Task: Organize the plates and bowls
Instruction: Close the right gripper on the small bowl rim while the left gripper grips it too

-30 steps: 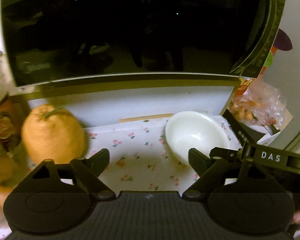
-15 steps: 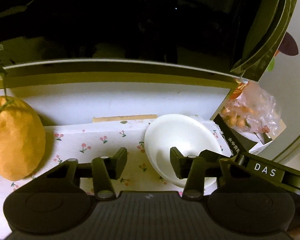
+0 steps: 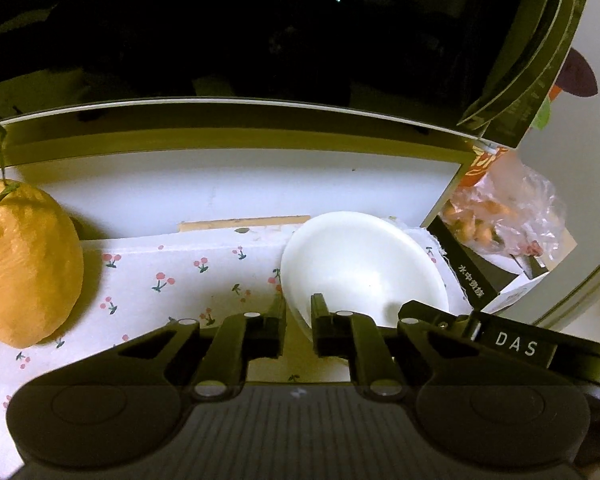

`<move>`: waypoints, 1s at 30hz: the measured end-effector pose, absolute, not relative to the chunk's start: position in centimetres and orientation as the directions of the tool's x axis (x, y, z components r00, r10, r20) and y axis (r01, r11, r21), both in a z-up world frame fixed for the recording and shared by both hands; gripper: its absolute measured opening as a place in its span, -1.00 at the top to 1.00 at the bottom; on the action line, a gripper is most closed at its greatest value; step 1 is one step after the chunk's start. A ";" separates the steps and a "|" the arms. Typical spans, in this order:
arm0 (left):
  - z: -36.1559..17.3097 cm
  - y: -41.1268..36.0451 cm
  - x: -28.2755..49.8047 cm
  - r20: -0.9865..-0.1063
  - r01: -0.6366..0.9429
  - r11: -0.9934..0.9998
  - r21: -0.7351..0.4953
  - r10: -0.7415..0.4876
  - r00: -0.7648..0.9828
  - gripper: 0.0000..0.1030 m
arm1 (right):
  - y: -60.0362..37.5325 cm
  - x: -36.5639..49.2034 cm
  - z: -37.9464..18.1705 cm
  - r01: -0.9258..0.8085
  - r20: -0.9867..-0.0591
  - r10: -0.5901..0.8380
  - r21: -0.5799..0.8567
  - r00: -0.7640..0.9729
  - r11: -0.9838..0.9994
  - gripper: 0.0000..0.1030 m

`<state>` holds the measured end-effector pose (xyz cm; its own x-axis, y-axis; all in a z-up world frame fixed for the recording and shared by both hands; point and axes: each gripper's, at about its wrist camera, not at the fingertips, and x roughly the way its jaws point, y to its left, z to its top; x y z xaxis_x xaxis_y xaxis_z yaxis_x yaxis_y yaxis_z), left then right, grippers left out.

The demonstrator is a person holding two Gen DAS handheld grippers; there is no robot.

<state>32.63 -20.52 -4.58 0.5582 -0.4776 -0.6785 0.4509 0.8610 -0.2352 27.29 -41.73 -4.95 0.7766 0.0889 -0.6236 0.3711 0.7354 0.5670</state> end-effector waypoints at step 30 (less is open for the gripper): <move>2.1 -12.4 24.5 -0.625 0.391 0.882 -0.263 -0.464 0.627 0.78 | -34.8 22.0 4.9 0.273 -0.619 0.146 0.530 0.772 0.803 0.74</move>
<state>24.51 -12.45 2.10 0.6270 -0.4644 -0.6255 0.3906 0.8821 -0.2633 21.99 -34.83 4.88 0.7715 0.1461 -0.6192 0.2733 0.8027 0.5300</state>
